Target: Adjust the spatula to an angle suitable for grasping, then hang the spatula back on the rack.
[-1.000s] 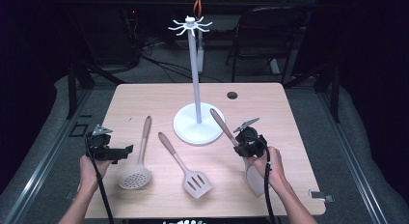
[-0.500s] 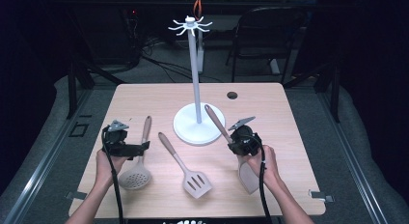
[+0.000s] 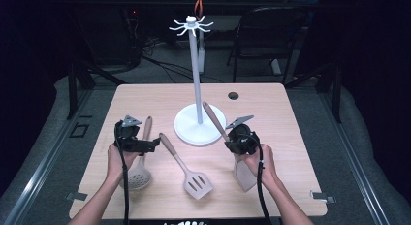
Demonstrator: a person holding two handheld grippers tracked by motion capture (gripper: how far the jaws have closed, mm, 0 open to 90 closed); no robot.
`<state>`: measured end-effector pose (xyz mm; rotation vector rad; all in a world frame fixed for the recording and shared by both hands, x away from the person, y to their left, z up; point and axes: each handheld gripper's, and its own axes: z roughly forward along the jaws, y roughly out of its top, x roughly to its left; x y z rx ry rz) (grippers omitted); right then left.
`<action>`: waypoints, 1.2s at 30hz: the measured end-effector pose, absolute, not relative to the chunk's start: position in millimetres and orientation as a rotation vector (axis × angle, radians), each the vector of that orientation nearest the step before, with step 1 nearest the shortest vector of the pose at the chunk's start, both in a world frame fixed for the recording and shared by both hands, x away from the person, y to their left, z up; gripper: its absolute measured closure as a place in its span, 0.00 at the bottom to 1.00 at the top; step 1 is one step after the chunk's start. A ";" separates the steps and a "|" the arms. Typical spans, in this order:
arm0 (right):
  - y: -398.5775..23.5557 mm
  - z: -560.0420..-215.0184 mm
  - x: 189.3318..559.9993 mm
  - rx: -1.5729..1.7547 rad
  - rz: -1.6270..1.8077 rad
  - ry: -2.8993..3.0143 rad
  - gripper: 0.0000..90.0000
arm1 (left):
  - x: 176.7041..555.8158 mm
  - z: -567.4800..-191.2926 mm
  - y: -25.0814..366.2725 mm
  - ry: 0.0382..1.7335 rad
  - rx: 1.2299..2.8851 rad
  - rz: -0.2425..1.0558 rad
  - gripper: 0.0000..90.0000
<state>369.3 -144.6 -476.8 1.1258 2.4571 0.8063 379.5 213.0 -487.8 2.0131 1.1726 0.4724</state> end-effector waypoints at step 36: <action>-126.6 -468.7 370.5 1.041 0.955 2.394 0.87 | 391.4 -469.2 110.6 0.924 1.897 0.196 0.17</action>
